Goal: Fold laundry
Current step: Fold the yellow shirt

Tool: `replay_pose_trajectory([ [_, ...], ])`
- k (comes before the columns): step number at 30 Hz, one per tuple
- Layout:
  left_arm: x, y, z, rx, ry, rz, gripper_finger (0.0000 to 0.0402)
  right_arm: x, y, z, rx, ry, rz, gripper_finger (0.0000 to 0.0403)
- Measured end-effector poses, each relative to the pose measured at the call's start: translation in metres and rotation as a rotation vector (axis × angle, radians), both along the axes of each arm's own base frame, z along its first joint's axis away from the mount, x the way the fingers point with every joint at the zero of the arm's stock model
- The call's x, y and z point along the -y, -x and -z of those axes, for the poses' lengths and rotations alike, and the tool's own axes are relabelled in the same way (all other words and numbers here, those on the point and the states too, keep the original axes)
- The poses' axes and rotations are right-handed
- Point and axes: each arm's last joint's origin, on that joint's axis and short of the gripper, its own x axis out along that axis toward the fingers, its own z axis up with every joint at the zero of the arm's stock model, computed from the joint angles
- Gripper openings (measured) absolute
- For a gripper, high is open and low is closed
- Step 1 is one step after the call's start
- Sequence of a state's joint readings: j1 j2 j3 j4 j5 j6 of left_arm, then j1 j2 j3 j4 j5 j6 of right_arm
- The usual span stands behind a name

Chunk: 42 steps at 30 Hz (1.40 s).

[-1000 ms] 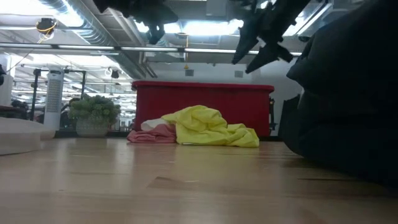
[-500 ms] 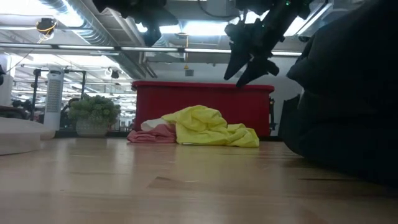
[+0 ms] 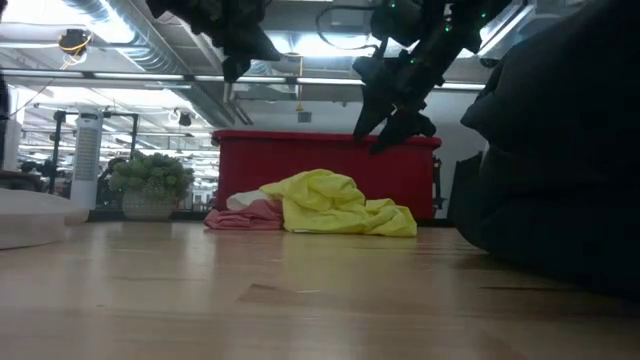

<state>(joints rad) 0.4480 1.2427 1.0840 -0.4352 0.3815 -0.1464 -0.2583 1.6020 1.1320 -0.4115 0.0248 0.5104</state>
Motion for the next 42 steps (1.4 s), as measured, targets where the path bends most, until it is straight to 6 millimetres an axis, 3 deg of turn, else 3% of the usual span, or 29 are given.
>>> replay_pose_trajectory([
  [30,0.0,0.002,0.003,-0.045,-0.054,0.015,0.0,-0.001,-0.002,-0.001,0.035,-0.051,0.038,0.022],
  [42,0.0,0.003,0.004,-0.061,-0.086,0.013,0.0,0.009,0.001,-0.002,0.03,-0.016,0.082,0.022],
])
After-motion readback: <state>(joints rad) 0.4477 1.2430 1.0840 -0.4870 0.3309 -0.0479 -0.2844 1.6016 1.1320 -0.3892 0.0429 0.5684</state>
